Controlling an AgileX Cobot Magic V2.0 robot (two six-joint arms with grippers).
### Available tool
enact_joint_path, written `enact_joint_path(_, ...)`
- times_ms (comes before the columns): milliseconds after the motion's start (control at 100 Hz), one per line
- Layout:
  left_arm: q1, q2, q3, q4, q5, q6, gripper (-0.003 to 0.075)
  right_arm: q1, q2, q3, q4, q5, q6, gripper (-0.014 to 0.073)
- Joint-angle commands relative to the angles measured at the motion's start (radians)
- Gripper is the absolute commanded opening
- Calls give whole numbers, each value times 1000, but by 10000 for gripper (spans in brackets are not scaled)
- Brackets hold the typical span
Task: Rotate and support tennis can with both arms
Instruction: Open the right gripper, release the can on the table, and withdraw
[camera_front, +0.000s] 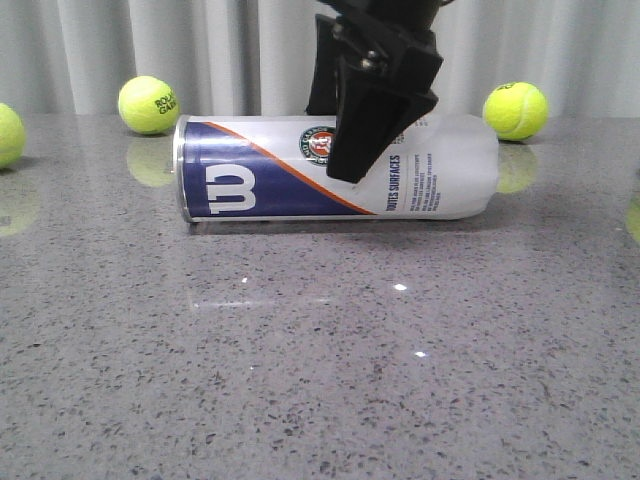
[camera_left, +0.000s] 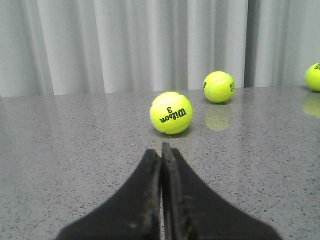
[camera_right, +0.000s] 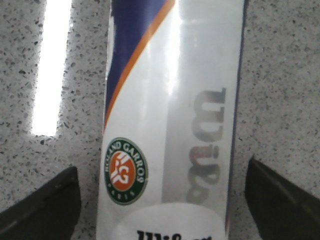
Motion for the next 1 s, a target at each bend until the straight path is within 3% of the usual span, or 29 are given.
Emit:
enact_joint_path(0,2,-39,49,-1,-84,-11,-21,-2,-69,-34,10,-14,-10,652)
enact_joint_path(630,2,-39,49,-1,-84,-11,-21,-2,-86,-34,1,-14,39,652)
enact_joint_path(840,2,-39,49,-1,-84,-11,-21,-13,-136,-34,0,-19,205,652)
enact_joint_path(990,2,-39,49,-1,-84,-11,-21,-27,-205,-34,-3,-48,438,652)
